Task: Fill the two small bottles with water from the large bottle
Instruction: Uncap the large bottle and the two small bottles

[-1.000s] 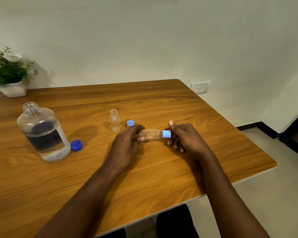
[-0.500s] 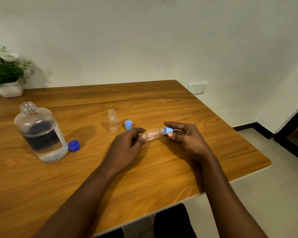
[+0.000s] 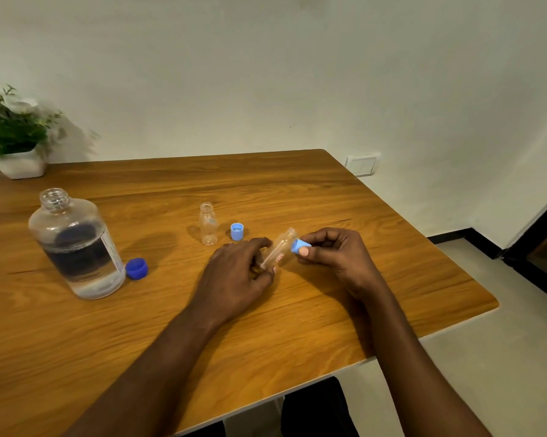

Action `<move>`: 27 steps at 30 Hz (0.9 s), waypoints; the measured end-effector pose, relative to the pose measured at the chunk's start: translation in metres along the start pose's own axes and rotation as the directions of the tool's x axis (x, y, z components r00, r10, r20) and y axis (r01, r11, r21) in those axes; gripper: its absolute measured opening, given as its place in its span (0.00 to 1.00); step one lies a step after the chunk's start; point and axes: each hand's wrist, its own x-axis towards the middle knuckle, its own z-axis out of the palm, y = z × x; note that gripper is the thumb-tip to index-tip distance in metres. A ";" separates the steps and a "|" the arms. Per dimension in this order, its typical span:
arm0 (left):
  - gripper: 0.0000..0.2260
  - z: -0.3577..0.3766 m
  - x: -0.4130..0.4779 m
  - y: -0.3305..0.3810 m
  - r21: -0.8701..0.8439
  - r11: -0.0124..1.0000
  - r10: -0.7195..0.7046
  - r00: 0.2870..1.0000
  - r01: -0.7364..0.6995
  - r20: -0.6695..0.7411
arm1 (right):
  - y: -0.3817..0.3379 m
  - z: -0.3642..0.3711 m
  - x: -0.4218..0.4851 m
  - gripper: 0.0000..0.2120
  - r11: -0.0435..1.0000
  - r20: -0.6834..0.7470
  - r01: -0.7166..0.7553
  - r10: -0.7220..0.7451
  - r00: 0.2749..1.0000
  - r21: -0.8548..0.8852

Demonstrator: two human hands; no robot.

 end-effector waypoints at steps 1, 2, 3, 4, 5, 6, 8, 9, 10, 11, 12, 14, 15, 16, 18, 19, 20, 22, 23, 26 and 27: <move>0.20 0.001 0.000 0.000 -0.002 1.000 -0.004 1.000 0.004 -0.008 | 0.000 0.000 0.000 0.13 1.000 0.008 -0.009 0.009 1.000 0.005; 0.19 0.001 0.000 0.000 -0.008 1.000 -0.007 1.000 0.007 -0.019 | 0.000 0.000 0.000 0.16 1.000 0.023 -0.013 0.013 1.000 0.003; 0.19 0.001 0.000 0.001 -0.023 1.000 -0.014 0.999 0.014 -0.031 | 0.001 0.000 0.000 0.19 1.000 0.040 -0.013 0.013 0.999 0.001; 0.19 0.001 0.000 0.001 -0.042 0.999 -0.026 0.999 0.024 -0.043 | 0.001 -0.001 0.000 0.21 1.000 0.054 -0.011 0.011 0.998 0.000; 0.18 0.000 0.000 0.000 -0.064 0.997 -0.037 0.998 0.033 -0.057 | 0.002 -0.001 0.001 0.22 1.000 0.059 -0.002 0.003 0.998 -0.013; 0.18 0.000 0.000 -0.001 -0.085 0.996 -0.045 0.996 0.039 -0.071 | 0.003 -0.002 0.001 0.21 0.999 0.050 0.016 -0.013 0.999 -0.047; 0.16 0.000 0.000 -0.004 -0.123 0.991 -0.058 0.994 0.047 -0.092 | 0.003 -0.002 0.002 0.17 0.987 -0.009 0.060 -0.062 0.998 -0.151; 0.16 0.000 0.001 -0.004 -0.142 0.988 -0.069 0.993 0.055 -0.095 | 0.003 -0.002 0.003 0.15 0.978 -0.054 0.077 -0.089 0.995 -0.194; 0.17 0.000 0.001 -0.004 -0.154 0.986 -0.081 0.992 0.066 -0.096 | 0.004 -0.003 0.005 0.13 0.969 -0.102 0.092 -0.118 0.988 -0.231; 0.17 0.000 0.001 -0.004 -0.162 0.984 -0.097 0.990 0.080 -0.098 | 0.006 -0.003 0.006 0.11 0.958 -0.154 0.099 -0.145 0.978 -0.270; 0.17 0.001 0.002 -0.004 -0.165 0.982 -0.110 0.989 0.092 -0.100 | 0.008 -0.005 0.008 0.10 0.945 -0.200 0.097 -0.165 0.966 -0.314; 0.16 0.003 0.003 -0.006 -0.165 0.981 -0.119 0.988 0.102 -0.098 | 0.013 -0.009 0.012 0.07 0.918 -0.265 0.065 -0.180 0.947 -0.392; 0.16 0.004 0.003 -0.007 -0.162 0.982 -0.118 0.988 0.101 -0.096 | 0.015 -0.010 0.013 0.07 0.909 -0.286 0.044 -0.175 0.942 -0.414; 0.16 0.004 0.004 -0.008 -0.159 0.982 -0.119 0.989 0.103 -0.091 | 0.016 -0.011 0.014 0.07 0.903 -0.303 0.022 -0.167 0.938 -0.429; 0.16 0.005 0.004 -0.010 -0.157 0.982 -0.121 0.989 0.107 -0.085 | 0.017 -0.010 0.015 0.08 0.890 -0.322 0.000 -0.165 0.932 -0.455; 0.16 0.005 0.005 -0.009 -0.153 0.982 -0.126 0.989 0.112 -0.083 | 0.017 -0.009 0.016 0.08 0.882 -0.326 -0.008 -0.166 0.931 -0.471; 0.16 0.005 0.005 -0.008 -0.145 0.983 -0.130 0.988 0.117 -0.083 | 0.017 -0.008 0.017 0.08 0.873 -0.333 -0.025 -0.159 0.929 -0.488; 0.16 0.005 0.005 -0.007 -0.131 0.984 -0.133 0.988 0.122 -0.078 | 0.018 -0.006 0.018 0.09 0.858 -0.350 -0.062 -0.141 0.926 -0.510; 0.16 0.004 0.005 -0.007 -0.127 0.984 -0.135 0.988 0.125 -0.074 | 0.018 -0.005 0.017 0.11 0.854 -0.352 -0.074 -0.132 0.927 -0.515; 0.17 0.004 0.004 -0.007 -0.122 0.983 -0.143 0.988 0.135 -0.065 | 0.016 -0.004 0.016 0.23 0.847 -0.328 -0.098 -0.094 0.940 -0.522; 0.17 0.004 0.004 -0.006 -0.120 0.983 -0.145 0.987 0.137 -0.063 | 0.015 -0.003 0.014 0.27 0.849 -0.335 -0.099 -0.096 0.937 -0.520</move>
